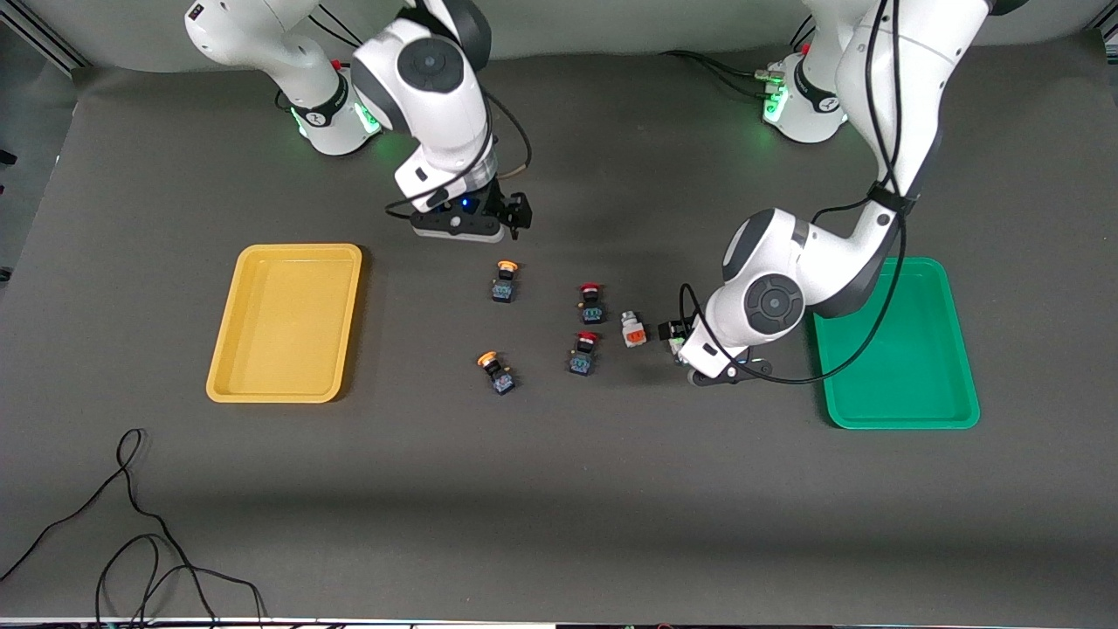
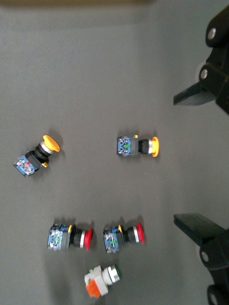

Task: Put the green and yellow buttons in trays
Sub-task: 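Grasp the green-top button with the left gripper while the right gripper grasps a blue button, then carry the green-top button to the green tray while the right gripper carries the blue button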

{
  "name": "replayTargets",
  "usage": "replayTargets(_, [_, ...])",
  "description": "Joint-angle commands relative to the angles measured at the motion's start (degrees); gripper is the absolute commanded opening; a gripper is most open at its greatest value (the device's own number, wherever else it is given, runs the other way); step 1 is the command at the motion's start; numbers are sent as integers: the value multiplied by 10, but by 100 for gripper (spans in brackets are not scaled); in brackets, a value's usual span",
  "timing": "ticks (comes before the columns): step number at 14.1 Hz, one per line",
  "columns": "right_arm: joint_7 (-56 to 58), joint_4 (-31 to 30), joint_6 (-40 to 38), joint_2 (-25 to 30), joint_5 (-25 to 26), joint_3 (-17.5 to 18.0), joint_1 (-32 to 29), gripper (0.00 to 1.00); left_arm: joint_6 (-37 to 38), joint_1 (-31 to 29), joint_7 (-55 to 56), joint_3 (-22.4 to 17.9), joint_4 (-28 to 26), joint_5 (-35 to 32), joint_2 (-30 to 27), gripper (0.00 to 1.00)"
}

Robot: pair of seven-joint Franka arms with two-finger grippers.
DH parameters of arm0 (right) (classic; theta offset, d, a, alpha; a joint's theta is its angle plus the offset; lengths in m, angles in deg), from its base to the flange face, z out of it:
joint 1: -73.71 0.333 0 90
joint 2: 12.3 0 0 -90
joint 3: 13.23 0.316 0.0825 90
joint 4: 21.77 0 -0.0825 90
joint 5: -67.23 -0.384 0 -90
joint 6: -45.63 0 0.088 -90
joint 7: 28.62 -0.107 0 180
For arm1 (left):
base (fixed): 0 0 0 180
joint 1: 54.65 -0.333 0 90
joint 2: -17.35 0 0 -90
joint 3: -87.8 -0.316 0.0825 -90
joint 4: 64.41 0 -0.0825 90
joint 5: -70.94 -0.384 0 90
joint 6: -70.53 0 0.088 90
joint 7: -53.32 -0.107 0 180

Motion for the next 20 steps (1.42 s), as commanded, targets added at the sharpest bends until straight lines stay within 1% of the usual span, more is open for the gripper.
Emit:
replayTargets(1, [-11,-28,92,-53,14,-1,0,100,-34,12,20,-5,-7,1,16,99])
replayTargets(3, [-11,-28,143,-104,15,-2,-4,100,-51,14,22,-5,-12,1,26,99])
replayTargets(4, [-11,-29,168,-128,14,-9,-3,100,-60,15,22,-6,-15,0,30,99])
replayTargets(6, [-11,-28,207,-175,14,-14,-3,100,-97,22,22,-8,-35,0,37,98])
replayTargets(8, [-12,-28,230,-200,14,-14,-1,100,-133,22,22,-9,-55,0,44,98])
replayTargets(9, [-13,-27,229,-202,14,-14,0,100,-141,22,22,-10,-60,0,49,94])
replayTargets(10, [-13,-27,230,-203,14,-13,0,92,-147,22,22,-10,-60,-3,52,86])
replayTargets(11, [-13,-26,229,-203,13,-13,0,71,-148,23,22,-10,-60,-10,53,66])
replayTargets(12, [-12,-26,229,-203,13,-13,1,50,-148,23,23,-10,-60,-12,52,24])
replayTargets(13, [-12,-26,229,-203,13,-13,1,36,-145,22,37,-10,-60,-12,50,0])
replayTargets(14, [-12,-26,228,-203,13,-13,1,31,-142,23,70,-10,-60,-13,49,0])
replayTargets(16, [-11,-24,225,-201,13,-13,0,27,-139,28,97,-10,-56,-31,49,0])
replayTargets(19, [-5,-17,215,-188,13,-14,0,27,-132,25,99,-10,-54,-42,36,0])
replayTargets(20, [-2,-11,189,-172,14,-14,-2,27,-116,23,98,-9,-50,-42,27,0])
